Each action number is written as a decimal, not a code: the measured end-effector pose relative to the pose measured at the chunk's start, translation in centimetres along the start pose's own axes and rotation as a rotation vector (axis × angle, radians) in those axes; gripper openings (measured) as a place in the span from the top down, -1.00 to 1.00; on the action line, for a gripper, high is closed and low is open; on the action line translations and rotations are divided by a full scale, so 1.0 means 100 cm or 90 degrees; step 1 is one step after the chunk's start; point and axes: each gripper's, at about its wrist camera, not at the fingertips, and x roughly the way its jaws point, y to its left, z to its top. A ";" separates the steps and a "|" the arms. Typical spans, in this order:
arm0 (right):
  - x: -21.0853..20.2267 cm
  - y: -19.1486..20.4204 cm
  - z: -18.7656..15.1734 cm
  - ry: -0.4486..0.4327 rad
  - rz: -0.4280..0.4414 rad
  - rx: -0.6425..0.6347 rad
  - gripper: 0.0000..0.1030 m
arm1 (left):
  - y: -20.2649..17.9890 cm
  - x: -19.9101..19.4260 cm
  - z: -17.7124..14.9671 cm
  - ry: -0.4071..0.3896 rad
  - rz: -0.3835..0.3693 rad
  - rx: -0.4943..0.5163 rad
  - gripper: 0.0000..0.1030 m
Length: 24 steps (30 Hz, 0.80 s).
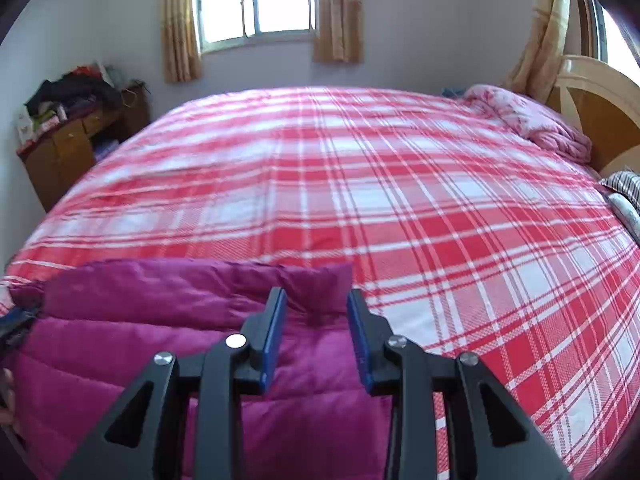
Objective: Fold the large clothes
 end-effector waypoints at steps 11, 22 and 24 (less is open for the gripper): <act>0.013 0.101 -0.050 0.065 0.126 -0.094 0.36 | -0.001 -0.002 0.000 -0.002 0.021 0.003 -0.32; 0.020 0.094 -0.057 0.051 0.121 -0.106 0.36 | 0.015 -0.028 -0.006 0.015 -0.054 0.002 -0.32; 0.019 0.094 -0.058 0.049 0.127 -0.100 0.35 | 0.040 -0.059 -0.015 -0.001 -0.113 -0.039 -0.32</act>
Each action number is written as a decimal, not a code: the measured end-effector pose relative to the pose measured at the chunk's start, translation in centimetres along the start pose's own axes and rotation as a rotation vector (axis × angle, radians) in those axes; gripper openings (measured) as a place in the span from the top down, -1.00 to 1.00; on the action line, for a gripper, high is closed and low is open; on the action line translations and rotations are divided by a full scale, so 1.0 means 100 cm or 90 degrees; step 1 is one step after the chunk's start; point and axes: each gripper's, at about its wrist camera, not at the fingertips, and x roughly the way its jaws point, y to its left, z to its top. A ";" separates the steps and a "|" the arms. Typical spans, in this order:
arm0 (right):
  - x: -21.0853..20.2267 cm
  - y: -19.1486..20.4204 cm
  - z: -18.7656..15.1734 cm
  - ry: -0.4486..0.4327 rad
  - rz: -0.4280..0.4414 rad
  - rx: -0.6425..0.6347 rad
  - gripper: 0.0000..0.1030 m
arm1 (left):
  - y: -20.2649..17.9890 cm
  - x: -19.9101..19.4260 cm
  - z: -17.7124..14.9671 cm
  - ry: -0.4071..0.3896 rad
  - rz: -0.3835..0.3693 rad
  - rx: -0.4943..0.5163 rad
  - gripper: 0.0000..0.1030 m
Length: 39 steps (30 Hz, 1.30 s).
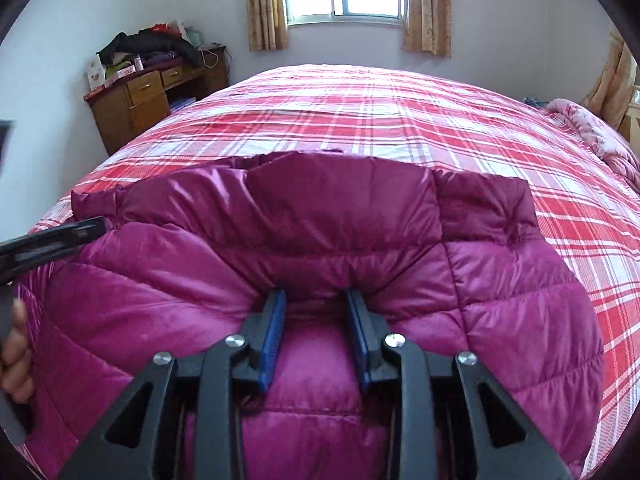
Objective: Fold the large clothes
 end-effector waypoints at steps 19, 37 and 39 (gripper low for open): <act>-0.005 -0.005 -0.003 -0.008 0.024 0.021 0.35 | 0.044 -0.025 -0.069 0.021 -0.131 -0.217 -0.52; -0.053 0.058 0.012 -0.057 0.037 -0.008 0.43 | 0.042 -0.026 -0.075 -0.007 -0.126 -0.224 -0.02; -0.042 0.064 0.012 -0.036 0.047 -0.006 0.42 | 0.041 -0.025 -0.075 -0.007 -0.125 -0.225 -0.02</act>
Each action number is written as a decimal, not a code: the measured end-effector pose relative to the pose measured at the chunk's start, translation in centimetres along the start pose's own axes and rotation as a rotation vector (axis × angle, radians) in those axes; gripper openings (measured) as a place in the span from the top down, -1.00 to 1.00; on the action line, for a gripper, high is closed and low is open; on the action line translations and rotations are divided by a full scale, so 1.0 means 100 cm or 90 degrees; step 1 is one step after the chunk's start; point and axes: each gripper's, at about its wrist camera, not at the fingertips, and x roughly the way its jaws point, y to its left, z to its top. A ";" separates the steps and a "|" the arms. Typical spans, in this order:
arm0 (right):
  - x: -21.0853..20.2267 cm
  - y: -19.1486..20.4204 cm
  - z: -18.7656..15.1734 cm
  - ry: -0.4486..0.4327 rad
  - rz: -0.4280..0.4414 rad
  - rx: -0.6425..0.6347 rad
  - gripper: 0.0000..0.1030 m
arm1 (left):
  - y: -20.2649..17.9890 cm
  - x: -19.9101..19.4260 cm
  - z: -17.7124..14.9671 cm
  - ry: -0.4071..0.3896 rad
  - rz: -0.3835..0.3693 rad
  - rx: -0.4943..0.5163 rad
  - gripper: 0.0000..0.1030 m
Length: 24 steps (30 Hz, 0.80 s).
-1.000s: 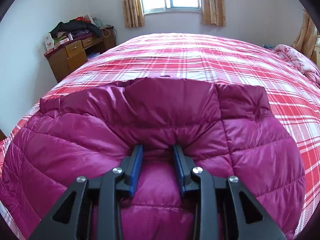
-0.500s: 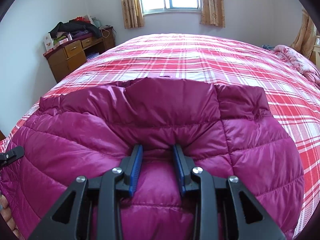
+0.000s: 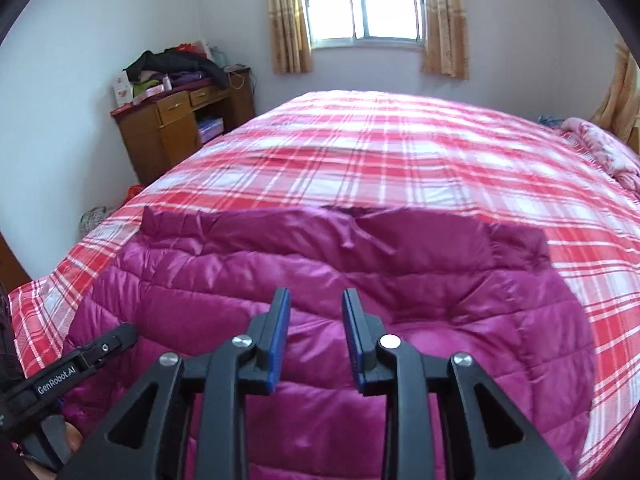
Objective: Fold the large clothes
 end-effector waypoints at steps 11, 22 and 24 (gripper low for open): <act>0.038 0.007 -0.021 0.061 -0.025 -0.018 0.43 | -0.011 0.007 0.002 -0.008 0.034 0.028 -0.21; 0.041 0.005 -0.025 0.070 -0.010 -0.006 0.43 | -0.010 -0.023 0.002 -0.049 -0.078 -0.023 0.71; 0.042 0.007 -0.024 0.076 -0.013 -0.013 0.43 | -0.016 -0.031 0.005 -0.055 -0.097 -0.024 0.72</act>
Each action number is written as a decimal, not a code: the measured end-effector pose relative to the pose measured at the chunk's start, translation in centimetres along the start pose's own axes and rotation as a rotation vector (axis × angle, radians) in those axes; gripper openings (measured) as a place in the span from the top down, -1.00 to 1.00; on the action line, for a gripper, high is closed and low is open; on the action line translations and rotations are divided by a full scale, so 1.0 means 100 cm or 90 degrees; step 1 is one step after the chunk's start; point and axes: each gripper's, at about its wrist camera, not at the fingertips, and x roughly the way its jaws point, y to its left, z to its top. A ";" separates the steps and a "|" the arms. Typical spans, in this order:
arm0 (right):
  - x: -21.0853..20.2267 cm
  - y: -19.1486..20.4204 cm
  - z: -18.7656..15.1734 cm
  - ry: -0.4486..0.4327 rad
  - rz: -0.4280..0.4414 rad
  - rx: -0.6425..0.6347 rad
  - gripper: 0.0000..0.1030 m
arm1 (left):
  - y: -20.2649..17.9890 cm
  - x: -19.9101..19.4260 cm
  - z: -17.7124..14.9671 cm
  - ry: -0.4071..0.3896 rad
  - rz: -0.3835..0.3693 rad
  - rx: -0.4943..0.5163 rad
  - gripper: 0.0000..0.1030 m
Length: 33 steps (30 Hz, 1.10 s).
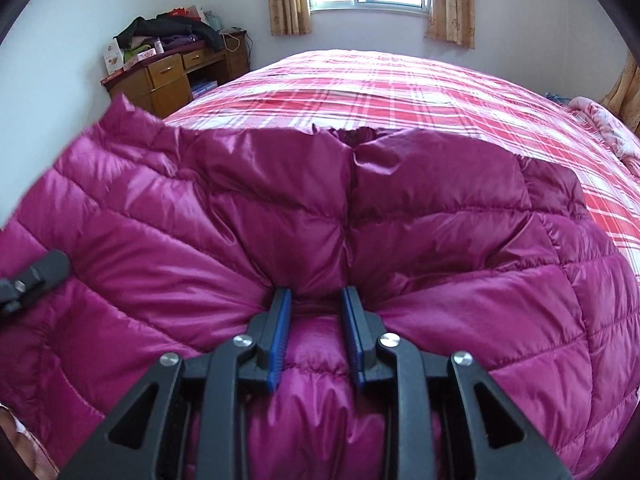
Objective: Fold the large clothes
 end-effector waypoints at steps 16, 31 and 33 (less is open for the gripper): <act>-0.022 0.013 -0.014 0.059 0.057 0.077 0.43 | -0.044 -0.058 0.013 -0.002 -0.098 0.013 0.78; -0.014 0.044 -0.040 0.207 0.479 0.243 0.73 | -0.108 -0.073 -0.011 -0.033 0.025 0.246 0.78; -0.025 0.018 -0.039 0.192 0.485 0.259 0.72 | -0.121 -0.068 -0.021 -0.022 0.021 0.272 0.78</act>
